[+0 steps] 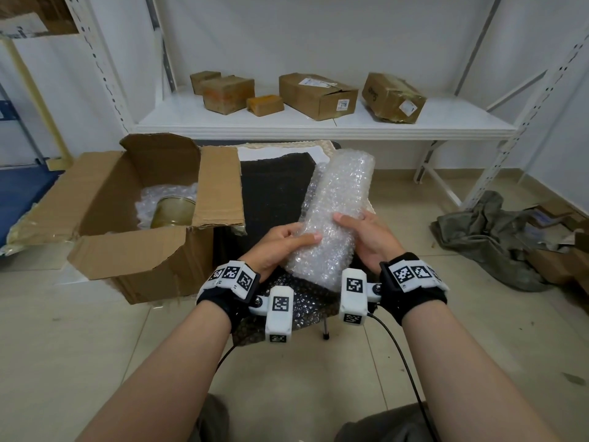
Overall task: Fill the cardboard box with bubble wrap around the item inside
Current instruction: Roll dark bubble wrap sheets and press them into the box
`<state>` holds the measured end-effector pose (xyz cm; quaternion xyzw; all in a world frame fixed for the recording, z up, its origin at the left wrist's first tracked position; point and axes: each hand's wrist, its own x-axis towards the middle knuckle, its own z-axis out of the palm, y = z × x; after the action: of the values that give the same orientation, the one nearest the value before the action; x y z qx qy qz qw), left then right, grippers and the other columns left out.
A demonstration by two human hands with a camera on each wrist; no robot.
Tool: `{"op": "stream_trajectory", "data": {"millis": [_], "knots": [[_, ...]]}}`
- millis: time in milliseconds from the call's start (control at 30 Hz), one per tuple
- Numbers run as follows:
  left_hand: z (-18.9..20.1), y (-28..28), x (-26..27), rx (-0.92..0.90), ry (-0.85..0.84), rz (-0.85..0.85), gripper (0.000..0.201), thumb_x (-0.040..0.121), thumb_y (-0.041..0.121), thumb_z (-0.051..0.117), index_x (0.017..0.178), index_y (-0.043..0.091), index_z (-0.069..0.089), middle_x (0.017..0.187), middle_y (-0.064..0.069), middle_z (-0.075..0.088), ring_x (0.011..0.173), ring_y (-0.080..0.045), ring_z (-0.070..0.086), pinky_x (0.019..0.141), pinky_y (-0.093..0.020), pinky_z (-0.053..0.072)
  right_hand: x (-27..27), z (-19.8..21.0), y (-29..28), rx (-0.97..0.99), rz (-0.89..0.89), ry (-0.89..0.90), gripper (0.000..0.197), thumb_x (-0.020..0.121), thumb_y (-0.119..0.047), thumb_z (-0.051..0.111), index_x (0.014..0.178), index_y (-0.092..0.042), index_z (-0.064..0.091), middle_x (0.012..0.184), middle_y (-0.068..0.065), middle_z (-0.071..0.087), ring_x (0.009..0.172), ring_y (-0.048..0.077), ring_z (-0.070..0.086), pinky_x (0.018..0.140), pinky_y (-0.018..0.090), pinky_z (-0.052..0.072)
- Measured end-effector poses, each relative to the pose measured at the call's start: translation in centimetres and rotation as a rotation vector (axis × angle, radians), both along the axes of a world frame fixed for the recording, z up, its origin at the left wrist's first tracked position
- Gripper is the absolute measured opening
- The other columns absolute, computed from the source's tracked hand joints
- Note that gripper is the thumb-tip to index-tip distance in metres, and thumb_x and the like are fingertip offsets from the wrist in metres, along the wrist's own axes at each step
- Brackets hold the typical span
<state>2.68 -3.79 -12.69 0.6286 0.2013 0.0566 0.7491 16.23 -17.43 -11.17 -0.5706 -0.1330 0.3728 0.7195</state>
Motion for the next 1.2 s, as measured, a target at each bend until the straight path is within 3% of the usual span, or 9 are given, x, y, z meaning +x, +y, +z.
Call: {"op": "stream_trajectory", "data": {"millis": [233, 333, 467, 633, 767, 867, 933, 1100, 1200], "knots": [[2.4, -2.5, 0.3, 0.121, -0.052, 0.039, 0.035, 0.097, 0.026, 0.058, 0.117, -0.001, 0.064, 0.113, -0.016, 0.071, 0.099, -0.024, 0.07, 0.082, -0.028, 0.057, -1.2, 1.9, -0.2, 0.127, -0.074, 0.036, 0.045, 0.091, -0.027, 0.069, 0.13, -0.011, 0.055, 0.12, 0.017, 0.069, 0.107, 0.032, 0.07, 0.087, 0.047, 0.059], [5.8, -3.2, 1.0, 0.293, -0.028, 0.007, 0.031, 0.099, 0.03, 0.053, 0.109, 0.004, 0.066, 0.109, -0.013, 0.071, 0.096, -0.022, 0.07, 0.083, -0.033, 0.057, -1.5, 3.9, -0.3, 0.178, -0.124, 0.06, 0.059, 0.084, -0.034, 0.072, 0.135, -0.014, 0.048, 0.127, 0.019, 0.065, 0.112, 0.036, 0.066, 0.096, 0.057, 0.052], [12.4, -2.3, 0.8, 0.487, -0.048, 0.032, 0.033, 0.1, 0.035, 0.048, 0.112, 0.009, 0.064, 0.112, -0.01, 0.069, 0.101, -0.023, 0.067, 0.094, -0.041, 0.053, -2.3, 8.1, 0.3, 0.3, -0.056, 0.074, 0.06, 0.087, -0.036, 0.066, 0.137, -0.011, 0.045, 0.13, 0.018, 0.063, 0.119, 0.034, 0.062, 0.103, 0.056, 0.046], [18.2, 2.3, -3.1, 0.613, -0.089, 0.12, 0.034, 0.102, 0.033, 0.045, 0.124, 0.011, 0.059, 0.119, -0.008, 0.066, 0.107, -0.023, 0.064, 0.098, -0.04, 0.049, -6.4, 13.9, 3.7, 0.216, 0.151, -0.16, 0.048, 0.092, -0.025, 0.059, 0.137, -0.01, 0.049, 0.127, 0.014, 0.066, 0.115, 0.028, 0.065, 0.093, 0.041, 0.055], [18.6, 7.8, -7.8, 0.566, -0.036, 0.177, 0.036, 0.093, 0.035, 0.061, 0.118, 0.01, 0.065, 0.115, -0.011, 0.07, 0.106, -0.029, 0.067, 0.098, -0.048, 0.05, -9.9, 15.7, 7.7, 0.074, 0.215, -0.35, 0.04, 0.093, -0.008, 0.061, 0.132, -0.008, 0.05, 0.125, 0.013, 0.065, 0.111, 0.028, 0.066, 0.091, 0.043, 0.057], [18.1, 10.8, -11.1, 0.626, 0.05, 0.204, 0.033, 0.089, 0.036, 0.066, 0.11, 0.01, 0.068, 0.101, -0.007, 0.072, 0.088, -0.024, 0.07, 0.079, -0.037, 0.058, -12.1, 16.0, 10.7, -0.005, 0.244, -0.497, 0.041, 0.089, 0.001, 0.063, 0.128, -0.006, 0.054, 0.123, 0.015, 0.065, 0.111, 0.03, 0.065, 0.086, 0.043, 0.059], [17.6, 12.2, -12.6, 0.717, 0.126, 0.206, 0.03, 0.088, 0.036, 0.067, 0.104, 0.011, 0.069, 0.09, -0.001, 0.07, 0.074, -0.015, 0.064, 0.066, -0.027, 0.052, -13.0, 15.6, 12.4, -0.06, 0.25, -0.638, 0.046, 0.085, 0.003, 0.065, 0.129, -0.006, 0.056, 0.122, 0.014, 0.066, 0.111, 0.029, 0.065, 0.09, 0.045, 0.057], [15.8, 15.8, -14.3, 0.962, 0.433, 0.199, 0.032, 0.072, 0.059, 0.071, 0.087, 0.032, 0.07, 0.096, 0.007, 0.072, 0.09, -0.015, 0.067, 0.09, -0.038, 0.054, -14.9, 14.0, 15.3, -0.209, 0.287, -0.897, 0.055, 0.079, -0.005, 0.074, 0.13, -0.011, 0.054, 0.123, 0.011, 0.066, 0.113, 0.026, 0.062, 0.098, 0.047, 0.052], [15.9, 15.6, -14.3, 0.906, 0.501, 0.166, 0.023, 0.085, 0.044, 0.067, 0.092, 0.023, 0.069, 0.092, -0.001, 0.072, 0.082, -0.018, 0.068, 0.081, -0.033, 0.058, -15.4, 13.4, 16.5, -0.29, 0.296, -1.032, 0.057, 0.078, -0.009, 0.075, 0.131, -0.011, 0.053, 0.123, 0.011, 0.065, 0.114, 0.027, 0.061, 0.099, 0.044, 0.05]]}}
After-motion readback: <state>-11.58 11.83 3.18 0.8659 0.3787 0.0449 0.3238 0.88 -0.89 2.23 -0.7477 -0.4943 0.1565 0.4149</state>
